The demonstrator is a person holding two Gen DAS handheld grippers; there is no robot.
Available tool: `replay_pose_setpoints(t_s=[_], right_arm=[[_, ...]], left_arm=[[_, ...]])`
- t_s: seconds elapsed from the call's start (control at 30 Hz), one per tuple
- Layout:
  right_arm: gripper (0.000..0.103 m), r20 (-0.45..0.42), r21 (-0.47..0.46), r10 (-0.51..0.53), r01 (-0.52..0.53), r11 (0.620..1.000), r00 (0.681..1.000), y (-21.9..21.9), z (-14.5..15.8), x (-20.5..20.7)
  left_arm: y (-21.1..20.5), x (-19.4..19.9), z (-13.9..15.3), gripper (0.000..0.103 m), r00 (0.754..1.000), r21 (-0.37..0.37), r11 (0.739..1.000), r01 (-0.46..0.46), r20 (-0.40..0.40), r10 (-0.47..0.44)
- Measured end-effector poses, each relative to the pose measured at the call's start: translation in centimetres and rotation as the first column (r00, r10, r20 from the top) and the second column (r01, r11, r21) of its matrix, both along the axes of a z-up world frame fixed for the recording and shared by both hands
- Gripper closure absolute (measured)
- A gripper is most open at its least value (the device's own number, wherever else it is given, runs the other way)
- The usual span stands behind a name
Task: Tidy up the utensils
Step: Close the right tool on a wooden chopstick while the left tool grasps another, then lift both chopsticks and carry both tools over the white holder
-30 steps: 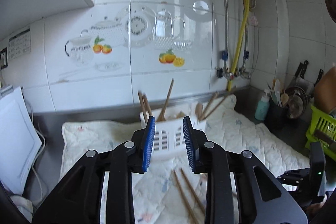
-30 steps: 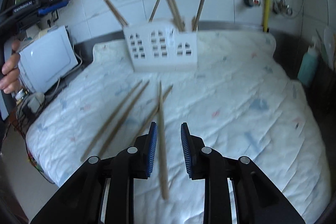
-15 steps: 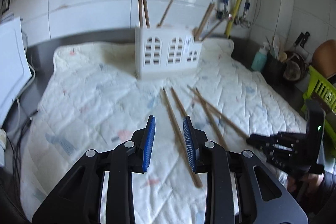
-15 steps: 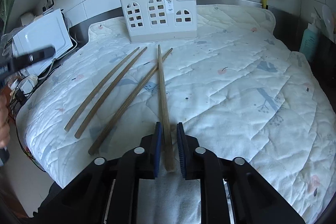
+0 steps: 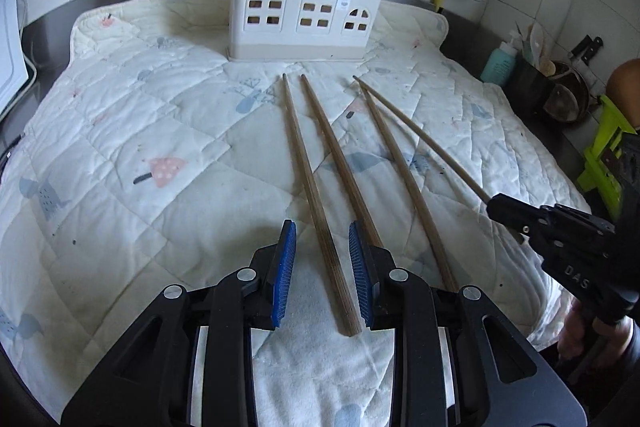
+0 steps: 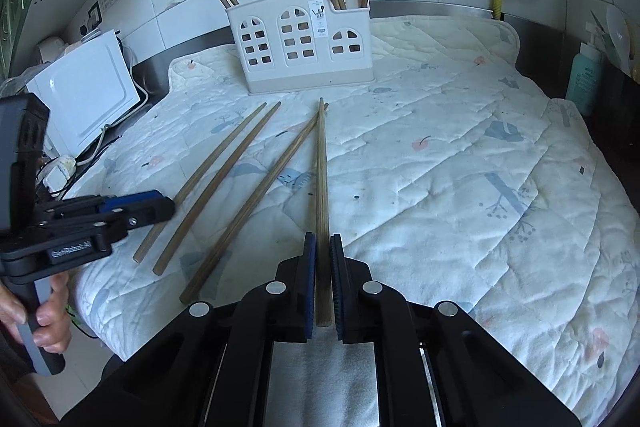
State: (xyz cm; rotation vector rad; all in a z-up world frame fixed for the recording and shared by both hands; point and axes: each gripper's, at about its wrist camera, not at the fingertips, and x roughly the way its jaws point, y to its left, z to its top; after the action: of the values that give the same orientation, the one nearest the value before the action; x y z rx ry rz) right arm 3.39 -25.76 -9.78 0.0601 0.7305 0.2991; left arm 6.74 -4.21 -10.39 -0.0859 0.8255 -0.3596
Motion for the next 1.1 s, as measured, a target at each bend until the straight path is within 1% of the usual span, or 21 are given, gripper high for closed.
replay_pose_setpoints(t_s=[0.13, 0.27, 0.4, 0.47, 0.57, 0.6, 0.63, 0.67, 0.7, 0.73, 0.8, 0.87, 1.03, 1.1], right_arm=[[0.096, 0.015, 0.008, -0.004, 0.004, 1.000, 1.000, -0.2, 0.5, -0.2], [0.096, 0.029, 0.013, -0.009, 0.008, 1.000, 1.000, -0.2, 0.9, -0.3], [0.096, 0.041, 0.015, -0.010, 0.009, 1.000, 0.999, -0.1, 1.2, -0.4], [0.096, 0.046, 0.015, -0.008, 0.007, 1.000, 0.999, 0.0, 1.3, -0.5], [0.096, 0.052, 0.012, -0.008, 0.007, 1.000, 0.999, 0.0, 1.5, -0.6], [0.096, 0.053, 0.013, -0.008, 0.008, 1.000, 0.999, 0.0, 1.6, -0.5], [0.096, 0.053, 0.014, -0.009, 0.008, 1.000, 0.999, 0.0, 1.6, -0.5], [0.096, 0.054, 0.014, -0.009, 0.009, 1.000, 0.998, 0.0, 1.6, -0.5], [0.096, 0.055, 0.014, -0.010, 0.009, 1.000, 0.998, 0.0, 1.6, -0.5], [0.096, 0.056, 0.015, -0.010, 0.009, 1.000, 0.998, 0.0, 1.7, -0.5], [0.096, 0.059, 0.016, -0.011, 0.010, 1.000, 0.998, 0.0, 1.8, -0.5], [0.096, 0.063, 0.017, -0.010, 0.009, 1.000, 0.998, -0.1, 1.9, -0.6], [0.096, 0.080, 0.022, -0.016, 0.014, 1.000, 0.997, -0.3, 2.5, -0.8], [0.096, 0.091, 0.022, -0.015, 0.013, 1.000, 0.996, -0.3, 3.1, -0.9]], left_arm=[[0.0, 0.1, -0.3, 0.076, 1.000, -0.007, 1.000, -0.012, -0.002, 0.012], [-0.3, 0.0, -0.3, 0.076, 1.000, 0.008, 1.000, -0.021, 0.010, 0.021], [-0.9, -0.1, -0.3, 0.078, 0.999, 0.045, 0.998, -0.039, 0.026, 0.038], [-1.1, 0.0, -0.3, 0.081, 0.998, 0.062, 0.997, -0.049, 0.031, 0.047], [-1.3, 0.1, -0.3, 0.081, 0.998, 0.059, 0.996, -0.060, 0.028, 0.058], [-1.5, 0.2, -0.3, 0.086, 0.998, 0.074, 0.995, -0.062, 0.032, 0.060], [-1.7, 0.2, -0.3, 0.087, 0.997, 0.096, 0.993, -0.065, 0.038, 0.062], [-2.0, 0.2, -0.2, 0.087, 0.997, 0.102, 0.993, -0.062, 0.041, 0.058], [-2.0, 0.2, -0.3, 0.087, 0.998, 0.098, 0.993, -0.059, 0.039, 0.055], [-2.1, 0.3, -0.2, 0.093, 0.998, 0.094, 0.994, -0.062, 0.036, 0.058], [-1.8, 0.4, -0.3, 0.093, 0.997, 0.073, 0.995, -0.069, 0.027, 0.067], [-1.3, 0.6, -0.3, 0.095, 0.997, 0.056, 0.996, -0.071, 0.017, 0.070], [-0.7, 0.9, -0.2, 0.097, 0.999, 0.051, 0.997, -0.050, 0.003, 0.050], [-0.4, 0.9, 0.2, 0.098, 0.999, 0.044, 0.998, -0.036, 0.012, 0.035]])
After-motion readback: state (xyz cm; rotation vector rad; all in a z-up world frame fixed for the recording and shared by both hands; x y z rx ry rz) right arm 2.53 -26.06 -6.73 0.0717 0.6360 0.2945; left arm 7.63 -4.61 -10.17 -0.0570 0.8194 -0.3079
